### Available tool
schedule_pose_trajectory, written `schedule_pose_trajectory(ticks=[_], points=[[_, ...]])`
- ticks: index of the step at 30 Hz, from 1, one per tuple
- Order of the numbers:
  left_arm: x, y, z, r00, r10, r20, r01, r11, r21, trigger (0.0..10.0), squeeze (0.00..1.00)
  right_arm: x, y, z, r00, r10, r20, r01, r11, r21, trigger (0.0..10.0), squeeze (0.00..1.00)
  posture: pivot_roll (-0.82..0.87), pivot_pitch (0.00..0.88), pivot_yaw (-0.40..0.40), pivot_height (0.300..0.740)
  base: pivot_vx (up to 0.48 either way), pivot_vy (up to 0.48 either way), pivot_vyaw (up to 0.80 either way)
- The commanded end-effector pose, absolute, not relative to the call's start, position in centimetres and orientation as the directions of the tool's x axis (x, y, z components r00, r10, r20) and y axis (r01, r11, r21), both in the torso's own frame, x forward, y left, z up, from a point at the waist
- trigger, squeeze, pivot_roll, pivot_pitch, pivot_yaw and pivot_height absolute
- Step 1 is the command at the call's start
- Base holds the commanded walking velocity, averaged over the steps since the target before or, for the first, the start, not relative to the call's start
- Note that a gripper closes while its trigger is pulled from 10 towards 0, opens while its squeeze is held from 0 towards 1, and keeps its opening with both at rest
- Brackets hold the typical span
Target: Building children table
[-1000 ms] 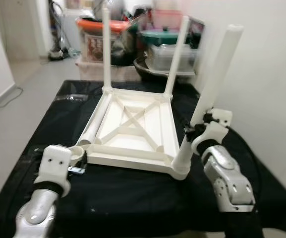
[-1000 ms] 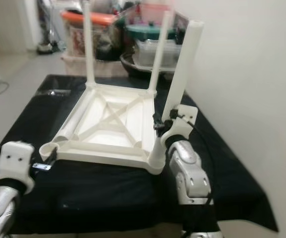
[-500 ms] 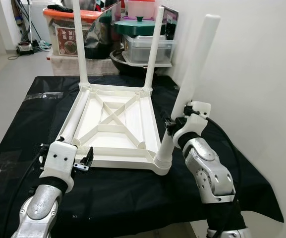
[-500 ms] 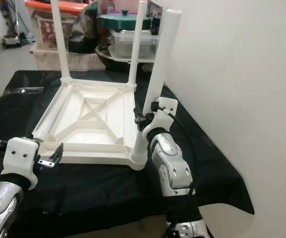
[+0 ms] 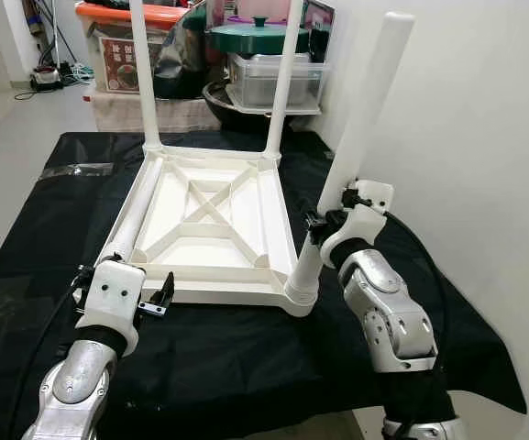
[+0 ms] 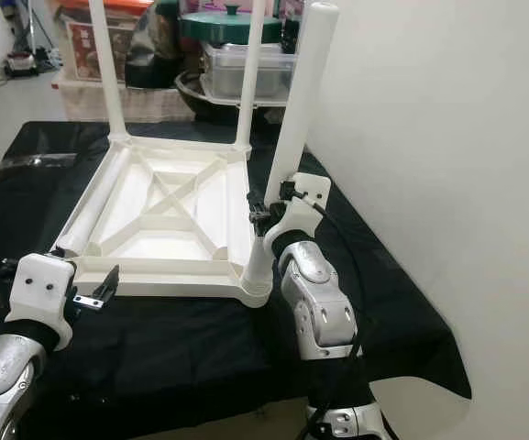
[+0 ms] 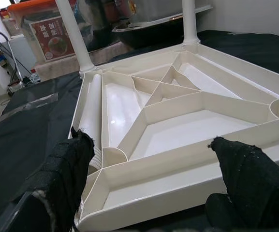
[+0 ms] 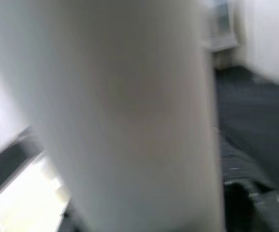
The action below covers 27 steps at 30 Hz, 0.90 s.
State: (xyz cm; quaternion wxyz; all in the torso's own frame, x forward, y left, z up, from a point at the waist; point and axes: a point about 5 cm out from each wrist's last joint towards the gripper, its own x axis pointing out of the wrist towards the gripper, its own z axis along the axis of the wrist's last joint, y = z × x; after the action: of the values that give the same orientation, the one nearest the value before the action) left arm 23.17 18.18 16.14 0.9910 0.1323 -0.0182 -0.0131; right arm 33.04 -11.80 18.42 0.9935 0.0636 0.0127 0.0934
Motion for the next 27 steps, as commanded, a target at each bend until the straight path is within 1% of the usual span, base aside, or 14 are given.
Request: schedule_pose_trajectory(ticks=[1, 5, 6, 7, 9, 11, 13, 17, 19, 21, 22, 23, 24, 27], points=[[23.3, 18.2, 15.8, 0.999, -0.036, 0.01, 0.032, 0.961, 0.276, 10.0, 0.0, 32.9, -12.6, 16.0, 0.979, 0.156, -0.13, -0.134, 0.977, 0.163, 10.0, 1.0, 0.09, 0.0, -0.089, 0.74, 0.0, 0.0, 0.0], [23.3, 18.1, 15.8, 0.999, -0.039, 0.01, 0.034, 0.961, 0.275, 10.0, 0.0, 32.9, -12.5, 16.5, 0.98, 0.166, -0.11, -0.145, 0.974, 0.172, 10.0, 1.0, 0.09, 0.0, -0.087, 0.74, 0.0, 0.0, 0.0], [23.3, 18.1, 15.8, 0.999, -0.041, 0.01, 0.037, 0.961, 0.275, 10.0, 0.0, 32.9, -12.5, 17.6, 0.98, 0.186, -0.065, -0.171, 0.967, 0.187, 10.0, 1.0, 0.09, 0.0, -0.084, 0.74, 0.0, 0.0, 0.0], [23.3, 18.1, 15.8, 0.999, -0.041, 0.01, 0.037, 0.961, 0.275, 10.0, 0.0, 32.9, -12.5, 17.6, 0.98, 0.186, -0.065, -0.171, 0.967, 0.187, 10.0, 1.0, 0.09, 0.0, -0.084, 0.74, 0.0, 0.0, 0.0], [23.3, 18.2, 15.8, 0.999, -0.044, 0.009, 0.04, 0.961, 0.275, 10.0, 0.0, 32.8, -12.8, 20.1, 0.974, 0.222, 0.035, -0.225, 0.957, 0.183, 10.0, 1.0, 0.08, 0.0, -0.082, 0.74, 0.0, 0.0, 0.0], [23.3, 18.2, 15.8, 0.999, -0.044, 0.009, 0.04, 0.961, 0.275, 10.0, 0.0, 32.8, -12.8, 20.1, 0.974, 0.222, 0.035, -0.225, 0.957, 0.183, 10.0, 1.0, 0.08, 0.0, -0.082, 0.74, 0.0, 0.0, 0.0], [23.4, 18.2, 15.7, 0.999, -0.046, 0.009, 0.042, 0.96, 0.275, 10.0, 0.0, 32.7, -13.1, 21.3, 0.965, 0.247, 0.083, -0.258, 0.951, 0.17, 10.0, 1.0, 0.07, 0.0, -0.078, 0.74, 0.0, 0.0, 0.0], [23.4, 18.1, 15.7, 0.999, -0.048, 0.009, 0.044, 0.96, 0.275, 10.0, 0.0, 32.5, -13.2, 21.9, 0.957, 0.271, 0.1, -0.284, 0.946, 0.157, 10.0, 1.0, 0.07, 0.0, -0.077, 0.74, 0.0, 0.0, 0.0], [23.4, 18.1, 15.7, 0.999, -0.053, 0.009, 0.049, 0.961, 0.274, 10.0, 0.0, 32.0, -13.5, 23.0, 0.923, 0.361, 0.131, -0.376, 0.919, 0.119, 10.0, 1.0, 0.07, 0.0, -0.075, 0.74, 0.0, 0.0, 0.0], [23.5, 17.9, 15.6, 0.998, -0.059, 0.008, 0.055, 0.961, 0.273, 10.0, 0.0, 32.0, -14.0, 23.2, 0.892, 0.435, 0.12, -0.445, 0.892, 0.073, 10.0, 1.0, 0.05, 0.0, -0.067, 0.74, 0.0, 0.0, 0.0], [23.6, 17.9, 15.6, 0.998, -0.064, 0.008, 0.06, 0.961, 0.272, 10.0, 0.0, 32.6, -14.6, 23.1, 0.877, 0.47, 0.102, -0.476, 0.878, 0.049, 10.0, 1.0, 0.05, 0.0, -0.065, 0.74, 0.0, 0.0, 0.0], [23.6, 17.9, 15.6, 0.998, -0.064, 0.008, 0.06, 0.961, 0.272, 10.0, 0.0, 32.6, -14.6, 23.1, 0.877, 0.47, 0.102, -0.476, 0.878, 0.049, 10.0, 1.0, 0.05, 0.0, -0.065, 0.74, 0.0, 0.0, 0.0], [23.7, 17.8, 15.5, 0.998, -0.068, 0.007, 0.063, 0.96, 0.271, 10.0, 0.0, 33.1, -15.2, 23.0, 0.857, 0.508, 0.091, -0.513, 0.857, 0.044, 10.0, 1.0, 0.05, 0.0, -0.063, 0.74, 0.0, 0.0, 0.0], [23.8, 17.8, 15.5, 0.997, -0.071, 0.007, 0.067, 0.96, 0.27, 10.0, 0.0, 33.6, -15.8, 22.9, 0.836, 0.543, 0.083, -0.547, 0.836, 0.046, 10.0, 1.0, 0.04, 0.0, -0.062, 0.74, 0.0, 0.0, 0.0]])
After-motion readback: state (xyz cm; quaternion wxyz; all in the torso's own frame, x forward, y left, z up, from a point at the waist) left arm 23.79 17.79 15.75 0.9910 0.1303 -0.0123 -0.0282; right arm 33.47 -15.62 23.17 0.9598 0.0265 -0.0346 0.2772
